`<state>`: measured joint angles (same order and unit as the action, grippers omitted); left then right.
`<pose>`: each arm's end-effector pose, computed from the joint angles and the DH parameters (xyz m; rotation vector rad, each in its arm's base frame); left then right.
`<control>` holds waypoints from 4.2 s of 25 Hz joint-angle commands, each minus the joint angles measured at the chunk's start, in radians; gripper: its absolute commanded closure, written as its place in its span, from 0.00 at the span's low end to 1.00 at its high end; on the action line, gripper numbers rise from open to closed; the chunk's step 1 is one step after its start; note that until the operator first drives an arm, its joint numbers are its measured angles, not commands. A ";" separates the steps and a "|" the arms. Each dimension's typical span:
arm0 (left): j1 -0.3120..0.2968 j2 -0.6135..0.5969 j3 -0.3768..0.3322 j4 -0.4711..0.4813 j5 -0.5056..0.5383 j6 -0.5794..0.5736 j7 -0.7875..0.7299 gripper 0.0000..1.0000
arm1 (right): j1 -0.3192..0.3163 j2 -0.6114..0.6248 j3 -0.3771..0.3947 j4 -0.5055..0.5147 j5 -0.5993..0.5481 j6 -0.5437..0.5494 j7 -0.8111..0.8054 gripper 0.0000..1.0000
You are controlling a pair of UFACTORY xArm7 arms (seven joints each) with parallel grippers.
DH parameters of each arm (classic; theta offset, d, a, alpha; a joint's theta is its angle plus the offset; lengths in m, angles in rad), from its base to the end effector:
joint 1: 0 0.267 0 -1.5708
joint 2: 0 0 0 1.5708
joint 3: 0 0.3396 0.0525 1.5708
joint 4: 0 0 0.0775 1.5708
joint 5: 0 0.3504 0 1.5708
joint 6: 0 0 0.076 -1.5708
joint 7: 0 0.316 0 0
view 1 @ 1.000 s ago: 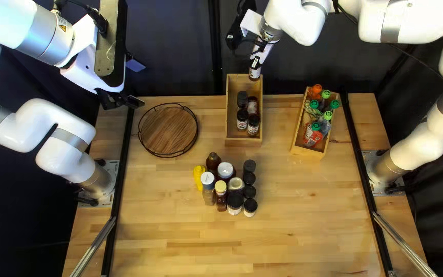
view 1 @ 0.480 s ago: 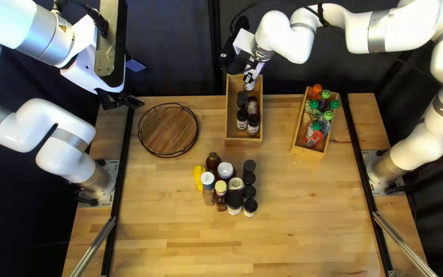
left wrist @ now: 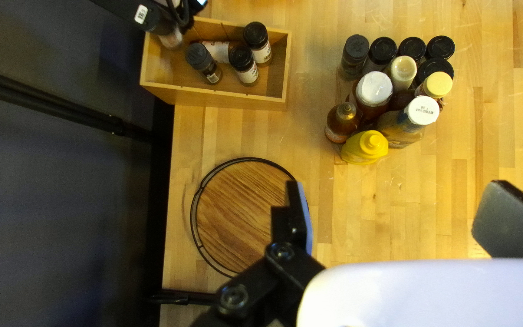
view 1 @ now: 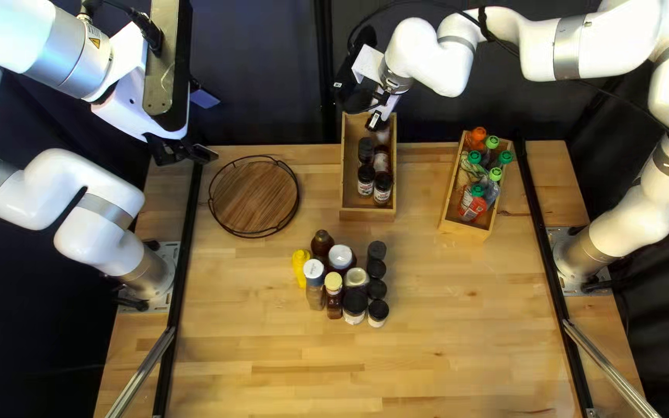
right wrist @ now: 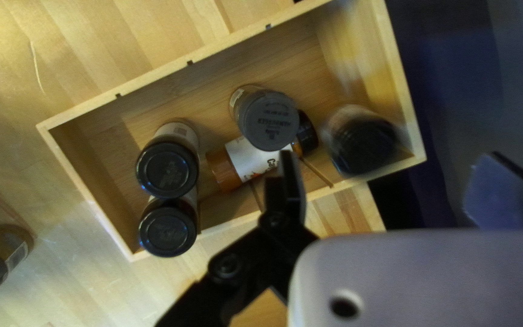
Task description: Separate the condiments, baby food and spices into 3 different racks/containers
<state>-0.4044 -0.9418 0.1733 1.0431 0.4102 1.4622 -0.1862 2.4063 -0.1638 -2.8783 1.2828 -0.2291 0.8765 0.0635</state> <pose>0.2950 0.0697 0.4873 -2.8854 0.0234 -0.8181 0.5215 -0.3162 0.2278 2.8622 -0.6091 0.3140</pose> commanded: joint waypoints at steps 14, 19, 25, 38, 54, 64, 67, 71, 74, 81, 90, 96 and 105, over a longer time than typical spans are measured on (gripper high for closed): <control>0.000 0.000 0.000 0.000 0.000 0.000 0.000 0.00 | 0.148 0.337 0.115 -0.231 0.466 0.220 -0.529 0.00; 0.000 0.000 0.000 0.000 0.000 0.000 0.000 0.00 | 0.201 0.426 0.121 -0.400 0.493 0.140 -0.724 0.00; 0.000 0.000 0.000 0.000 0.000 0.000 0.000 0.00 | 0.224 0.403 0.165 -0.503 0.439 -0.025 -0.768 0.00; 0.000 0.000 0.000 0.000 0.000 0.000 0.000 0.00 | 0.231 0.123 0.192 -0.482 0.411 -0.309 -0.890 0.00; 0.000 0.000 0.000 0.000 0.000 0.000 0.000 0.00 | 0.222 -0.038 0.191 -0.391 0.416 -0.371 -0.963 0.99; 0.000 0.000 0.000 0.000 0.000 0.000 0.000 0.00 | 0.189 0.171 0.184 -0.437 0.480 -0.243 -0.985 1.00; 0.000 0.000 0.000 0.000 0.000 0.000 0.000 0.00 | 0.161 0.218 0.158 -0.370 0.450 -0.138 -0.951 1.00; 0.000 0.000 0.000 0.000 0.000 0.000 0.000 0.00 | 0.110 0.233 0.114 -0.255 0.403 -0.017 -0.912 1.00; 0.000 0.000 0.000 0.000 0.000 0.000 0.000 0.00 | 0.076 0.215 0.089 -0.183 0.358 0.029 -0.863 1.00; 0.000 0.000 0.000 0.000 0.000 0.000 0.000 0.00 | 0.052 0.062 0.047 0.046 0.218 0.090 -0.654 1.00; 0.000 0.000 0.000 0.000 0.000 0.000 0.000 0.00 | 0.064 0.007 -0.010 0.053 0.085 0.002 -0.368 1.00; 0.000 0.000 0.000 0.000 0.000 0.000 0.000 0.00 | 0.063 0.112 -0.020 -0.100 0.052 -0.051 -0.245 1.00; 0.000 0.000 0.000 0.000 0.000 0.000 0.000 0.00 | 0.059 0.158 -0.025 -0.227 0.042 -0.137 -0.187 1.00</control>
<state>-0.4044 -0.9418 0.1733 1.0431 0.4102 1.4622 -0.1862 2.4664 -0.0009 -2.9018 1.0713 -0.1832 0.7596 -0.1326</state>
